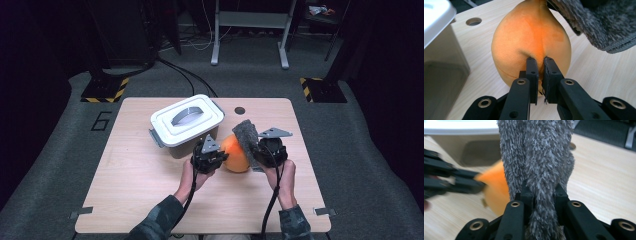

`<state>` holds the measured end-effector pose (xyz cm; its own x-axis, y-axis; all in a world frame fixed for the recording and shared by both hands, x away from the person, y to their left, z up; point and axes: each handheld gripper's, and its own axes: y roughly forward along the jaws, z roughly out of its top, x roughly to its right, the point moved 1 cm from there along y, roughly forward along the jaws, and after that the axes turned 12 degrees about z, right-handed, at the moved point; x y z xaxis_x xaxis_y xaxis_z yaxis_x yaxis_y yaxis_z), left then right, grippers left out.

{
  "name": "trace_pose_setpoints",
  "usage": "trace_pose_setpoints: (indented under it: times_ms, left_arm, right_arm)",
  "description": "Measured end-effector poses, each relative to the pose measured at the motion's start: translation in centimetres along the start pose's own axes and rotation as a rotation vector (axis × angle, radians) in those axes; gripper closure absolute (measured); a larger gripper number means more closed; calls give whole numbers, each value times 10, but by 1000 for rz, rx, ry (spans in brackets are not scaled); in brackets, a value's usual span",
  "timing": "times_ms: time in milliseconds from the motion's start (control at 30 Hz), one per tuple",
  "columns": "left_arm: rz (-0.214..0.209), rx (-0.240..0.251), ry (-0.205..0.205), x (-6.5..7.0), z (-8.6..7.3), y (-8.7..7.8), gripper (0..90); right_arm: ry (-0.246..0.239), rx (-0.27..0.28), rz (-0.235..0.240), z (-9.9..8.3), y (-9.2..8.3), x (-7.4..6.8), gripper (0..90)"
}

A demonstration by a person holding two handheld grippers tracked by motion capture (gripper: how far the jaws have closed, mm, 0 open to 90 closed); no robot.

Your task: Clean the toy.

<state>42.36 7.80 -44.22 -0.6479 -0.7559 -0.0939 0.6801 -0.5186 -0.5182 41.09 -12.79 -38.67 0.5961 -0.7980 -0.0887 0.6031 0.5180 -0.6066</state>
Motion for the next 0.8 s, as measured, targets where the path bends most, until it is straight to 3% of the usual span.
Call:
trace_pose_setpoints:
  times_ms: [133,200,300,400,533,700,800]
  left_arm:
    - [-16,1,33,6,4,1,839]
    - [-20,1,46,8,4,2,839]
    - [-18,-10,52,9,3,3,838]
    - [-20,-7,40,7,1,3,839]
    - [-21,-2,34,6,1,3,839]
    - [-23,-1,24,3,-1,3,839]
    - [-24,1,23,3,-1,4,839]
  right_arm:
    - [-43,-10,40,10,3,-17,760]
    - [-51,-54,54,9,13,-21,761]
    - [-44,-106,38,5,27,-19,763]
    - [-9,-102,42,1,31,-11,767]
    - [16,-107,-14,-3,30,0,769]
    - [46,-124,-121,-9,29,19,770]
    - [71,-125,-119,-13,26,26,768]
